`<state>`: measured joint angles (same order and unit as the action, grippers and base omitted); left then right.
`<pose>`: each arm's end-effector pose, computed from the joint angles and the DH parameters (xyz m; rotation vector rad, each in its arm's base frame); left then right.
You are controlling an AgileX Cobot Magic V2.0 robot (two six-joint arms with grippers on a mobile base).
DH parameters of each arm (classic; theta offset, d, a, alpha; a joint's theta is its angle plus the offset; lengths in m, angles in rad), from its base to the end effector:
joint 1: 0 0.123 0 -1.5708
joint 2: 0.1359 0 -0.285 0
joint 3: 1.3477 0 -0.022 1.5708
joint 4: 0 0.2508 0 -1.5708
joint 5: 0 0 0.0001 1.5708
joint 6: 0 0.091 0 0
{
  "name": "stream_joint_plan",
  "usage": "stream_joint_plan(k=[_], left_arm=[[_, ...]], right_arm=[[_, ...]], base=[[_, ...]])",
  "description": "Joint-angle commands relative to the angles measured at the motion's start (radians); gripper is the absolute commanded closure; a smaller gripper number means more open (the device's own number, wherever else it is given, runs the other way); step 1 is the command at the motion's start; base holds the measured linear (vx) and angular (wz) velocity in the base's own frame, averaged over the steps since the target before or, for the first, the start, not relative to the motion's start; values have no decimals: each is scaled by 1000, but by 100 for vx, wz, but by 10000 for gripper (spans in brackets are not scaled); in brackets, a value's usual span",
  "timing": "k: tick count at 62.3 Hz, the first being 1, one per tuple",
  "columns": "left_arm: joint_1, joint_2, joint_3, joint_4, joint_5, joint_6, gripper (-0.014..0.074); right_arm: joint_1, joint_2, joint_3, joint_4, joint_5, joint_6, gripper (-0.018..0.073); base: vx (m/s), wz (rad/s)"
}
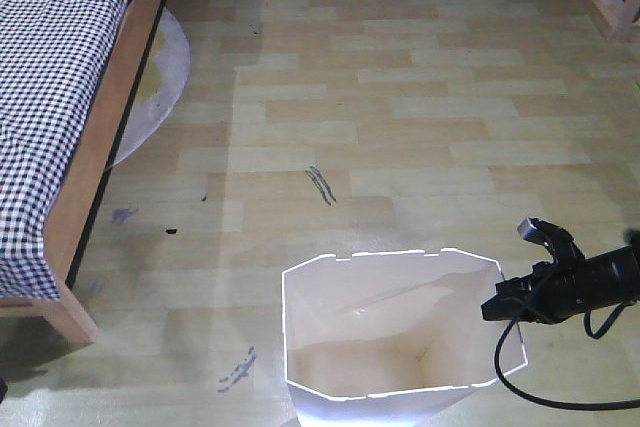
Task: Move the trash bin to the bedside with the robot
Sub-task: 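Turn the base toward the bed while holding the bin rim, then drive forward toward the bedside, dragging the bin with the right gripper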
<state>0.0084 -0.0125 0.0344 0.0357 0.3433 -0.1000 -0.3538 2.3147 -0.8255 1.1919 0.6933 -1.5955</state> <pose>0.0535 0.0015 0.1713 -0.0775 1.8471 -0.0293 0.2757 -0.0442 -0.0115 -0.1507 2.8427 0.9284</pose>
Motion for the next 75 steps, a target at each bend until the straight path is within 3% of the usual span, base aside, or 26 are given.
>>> stream_joint_plan(k=[1,75], left_arm=[[0,6,3,-2,-71,-4,603],[0,6,3,-2,-71,-4,603]], right_arm=[[-4,-67,-5,38,225,1,564],[-4,-67,-5,38,226,1,564]], base=[[33,9],[36,0]])
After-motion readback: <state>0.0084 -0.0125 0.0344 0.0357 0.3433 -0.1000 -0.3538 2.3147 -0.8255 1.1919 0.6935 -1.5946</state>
